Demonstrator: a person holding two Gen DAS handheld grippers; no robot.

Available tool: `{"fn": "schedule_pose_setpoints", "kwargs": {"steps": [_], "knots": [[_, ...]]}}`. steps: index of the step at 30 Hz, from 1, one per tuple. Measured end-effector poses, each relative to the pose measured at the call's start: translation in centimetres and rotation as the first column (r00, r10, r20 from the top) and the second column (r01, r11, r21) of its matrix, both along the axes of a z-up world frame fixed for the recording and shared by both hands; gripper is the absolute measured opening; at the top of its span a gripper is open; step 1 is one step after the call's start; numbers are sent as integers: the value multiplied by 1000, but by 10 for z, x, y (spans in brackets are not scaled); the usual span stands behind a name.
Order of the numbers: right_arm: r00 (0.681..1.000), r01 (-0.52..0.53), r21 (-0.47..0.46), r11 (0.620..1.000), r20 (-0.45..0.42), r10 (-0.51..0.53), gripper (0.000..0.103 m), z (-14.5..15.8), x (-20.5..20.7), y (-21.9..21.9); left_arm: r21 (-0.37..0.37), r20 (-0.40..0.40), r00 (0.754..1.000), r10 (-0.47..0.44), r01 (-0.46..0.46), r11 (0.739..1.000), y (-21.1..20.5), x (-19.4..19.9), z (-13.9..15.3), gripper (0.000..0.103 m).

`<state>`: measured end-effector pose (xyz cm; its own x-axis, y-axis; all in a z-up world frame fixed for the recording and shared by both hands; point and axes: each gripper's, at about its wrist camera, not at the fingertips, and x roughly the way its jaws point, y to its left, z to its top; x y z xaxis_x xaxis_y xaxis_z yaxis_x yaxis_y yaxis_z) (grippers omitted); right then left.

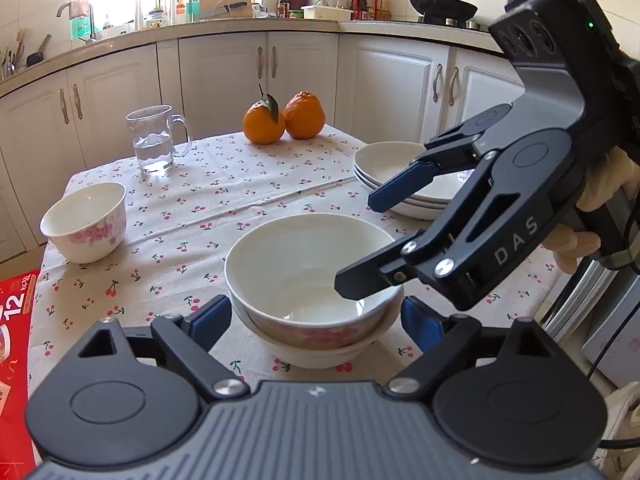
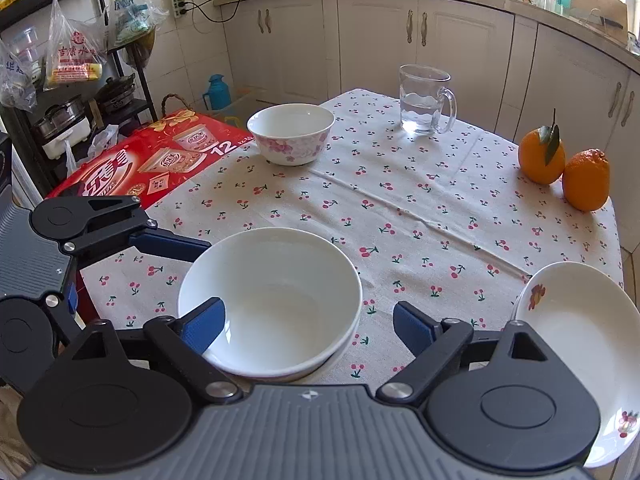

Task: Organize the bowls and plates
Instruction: 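Lower the pink-patterned bowl into the white bowl and open the right tool, then move the right tool to the second pink-patterned bowl and grasp its rim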

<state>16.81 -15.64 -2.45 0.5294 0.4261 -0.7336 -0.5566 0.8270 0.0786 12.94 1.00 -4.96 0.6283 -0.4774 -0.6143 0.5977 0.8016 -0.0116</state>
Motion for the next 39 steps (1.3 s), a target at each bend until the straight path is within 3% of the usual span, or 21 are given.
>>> {"fn": "schedule_pose_setpoints", "kwargs": {"steps": [7, 14, 23, 39], "knots": [[1000, 19, -20, 1000, 6, -19, 99, -2, -8, -2, -4, 21, 1000, 16, -16, 1000, 12, -11, 5, 92], [999, 17, -10, 1000, 41, -17, 103, 18, -2, 3, -2, 68, 993, 95, -95, 995, 47, -10, 11, 92], [997, -37, -18, 999, 62, 38, 103, 40, 31, 33, 10, 121, 956, 268, -271, 963, 92, 32, 10, 92], [982, -189, -27, 982, -6, 189, 103, 53, 134, 84, 52, 158, 934, 321, -333, 942, 102, 121, -6, 92]]}}
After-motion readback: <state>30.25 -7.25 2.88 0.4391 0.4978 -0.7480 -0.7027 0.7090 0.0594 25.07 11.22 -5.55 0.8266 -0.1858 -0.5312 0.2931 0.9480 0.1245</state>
